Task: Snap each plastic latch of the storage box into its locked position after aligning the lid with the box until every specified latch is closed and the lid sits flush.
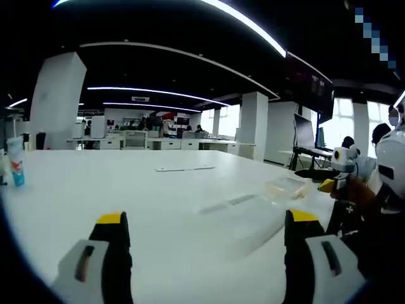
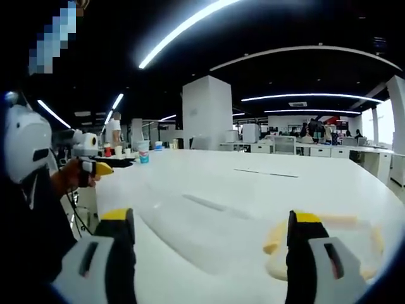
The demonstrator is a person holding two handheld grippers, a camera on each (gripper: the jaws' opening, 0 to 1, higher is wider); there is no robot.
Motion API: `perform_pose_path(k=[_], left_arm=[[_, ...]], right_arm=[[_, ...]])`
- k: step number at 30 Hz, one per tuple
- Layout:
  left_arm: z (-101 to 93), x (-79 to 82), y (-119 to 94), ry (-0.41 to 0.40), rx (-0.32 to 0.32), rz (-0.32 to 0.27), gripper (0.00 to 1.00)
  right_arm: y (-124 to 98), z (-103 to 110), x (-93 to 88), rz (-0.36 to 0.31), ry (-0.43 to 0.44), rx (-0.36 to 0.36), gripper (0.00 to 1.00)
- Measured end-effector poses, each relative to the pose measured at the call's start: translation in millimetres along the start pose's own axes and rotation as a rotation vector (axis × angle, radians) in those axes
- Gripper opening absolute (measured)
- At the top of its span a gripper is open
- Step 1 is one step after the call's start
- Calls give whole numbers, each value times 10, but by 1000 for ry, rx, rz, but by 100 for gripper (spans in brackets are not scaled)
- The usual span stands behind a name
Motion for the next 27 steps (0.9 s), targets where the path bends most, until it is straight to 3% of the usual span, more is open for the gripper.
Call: perform_pose_path(k=[27], left_arm=[[-233,32,157,1,-44,-6,100]], right_arm=[[7,-34,9,-3,-17,37,100]])
Point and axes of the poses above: the point that each gripper's makers call its tool centre point, and the gripper's own axes: y roughly forward along the fingers, z roughly to its left, x roughly out of its top, the point moved 7 cm from there along -y, roughly backward along the fingers, and after that the axes turned 11 degrees about x, right-handed, at the moved point
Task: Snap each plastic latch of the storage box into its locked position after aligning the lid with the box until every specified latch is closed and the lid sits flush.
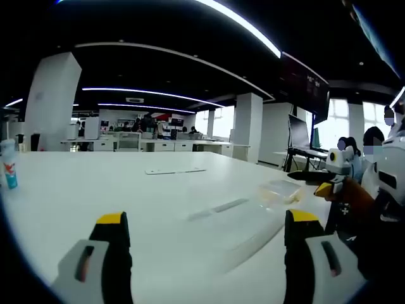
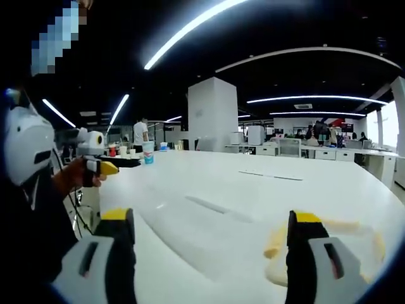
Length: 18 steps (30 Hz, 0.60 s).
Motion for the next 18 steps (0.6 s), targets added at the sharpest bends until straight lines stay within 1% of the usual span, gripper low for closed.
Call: perform_pose_path(k=[5,9,17,18], left_arm=[[-8,-8,13,0,-3,4,100],[-44,-1,26,3,-12,2,100],[-78,12,62,1,-10,-1,100],[-95,13,75,3,-18,-2,100]], right_arm=[[-55,-42,-1,3,0,-12,100],[-120,-79,43,-19,14,-14,100],[-224,-154,60,-9,-2,-49,100],[-241,-162,58,-8,-3,-54,100]])
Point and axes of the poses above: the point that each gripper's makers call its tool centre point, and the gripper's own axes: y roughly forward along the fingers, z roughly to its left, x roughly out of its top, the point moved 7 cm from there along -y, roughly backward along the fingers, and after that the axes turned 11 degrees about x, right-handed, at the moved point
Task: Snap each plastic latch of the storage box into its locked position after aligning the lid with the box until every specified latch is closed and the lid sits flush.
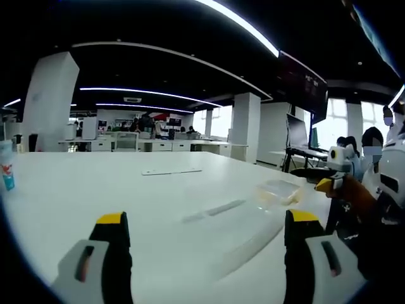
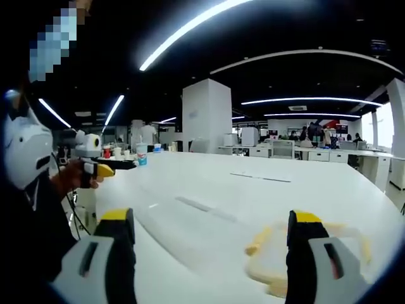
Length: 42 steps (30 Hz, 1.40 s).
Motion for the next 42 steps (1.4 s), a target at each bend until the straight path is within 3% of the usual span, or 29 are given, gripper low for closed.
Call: perform_pose_path(k=[14,26,42], left_arm=[[-174,23,107,26,-50,16,100],[-339,133,205,22,-66,17,100],[-542,159,314,37,-123,20,100]], right_arm=[[-140,-46,22,-11,-3,-20,100],[-285,-176,108,-22,-22,-46,100],[-429,-248,81,11,-27,-64,100]])
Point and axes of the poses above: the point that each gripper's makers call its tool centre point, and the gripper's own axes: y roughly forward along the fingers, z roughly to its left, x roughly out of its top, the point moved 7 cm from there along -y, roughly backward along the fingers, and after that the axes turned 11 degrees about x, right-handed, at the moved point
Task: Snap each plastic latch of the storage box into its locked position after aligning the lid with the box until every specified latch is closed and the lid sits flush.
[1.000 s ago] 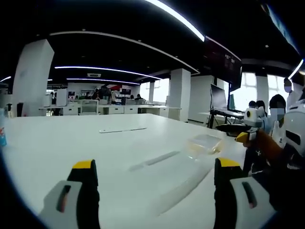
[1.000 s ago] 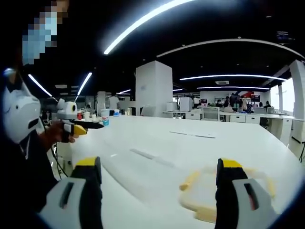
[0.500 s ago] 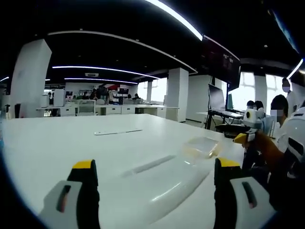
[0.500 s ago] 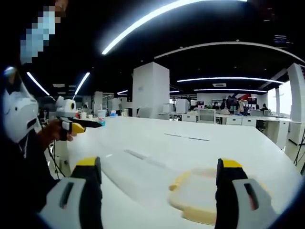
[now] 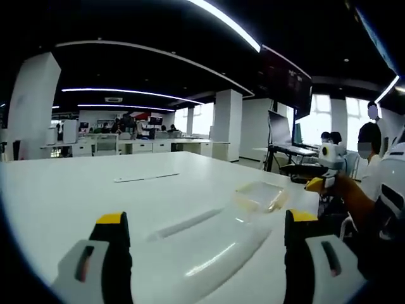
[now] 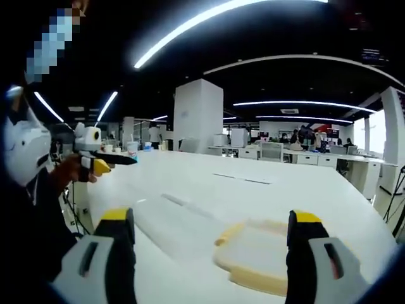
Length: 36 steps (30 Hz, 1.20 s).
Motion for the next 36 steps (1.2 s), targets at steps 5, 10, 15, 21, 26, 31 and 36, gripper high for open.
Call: perform_pose_path(k=[5,10,15,21,26,31,36], left_arm=[[-53,16,52,3,-15,2,100],[-112,41,85,4,-33,-6,100],[-157,30,124,2,-46,-4,100],[-219,45,160,1,-66,-3,100],[-323,71,235,2,-92,-1,100],[-367,73,286,9,-100,-1,100],[-426,75,325,10,-118,0,100]], right_arm=[[-27,-41,16,-15,5,-12,100],[-44,-60,32,-20,-1,-18,100],[-61,-86,54,-25,-10,-27,100],[-71,-95,69,-15,-22,-26,100],[-89,-108,61,-22,-13,-33,100],[-122,-123,51,-18,-10,-48,100],[-147,-145,51,-8,-15,-50,100]])
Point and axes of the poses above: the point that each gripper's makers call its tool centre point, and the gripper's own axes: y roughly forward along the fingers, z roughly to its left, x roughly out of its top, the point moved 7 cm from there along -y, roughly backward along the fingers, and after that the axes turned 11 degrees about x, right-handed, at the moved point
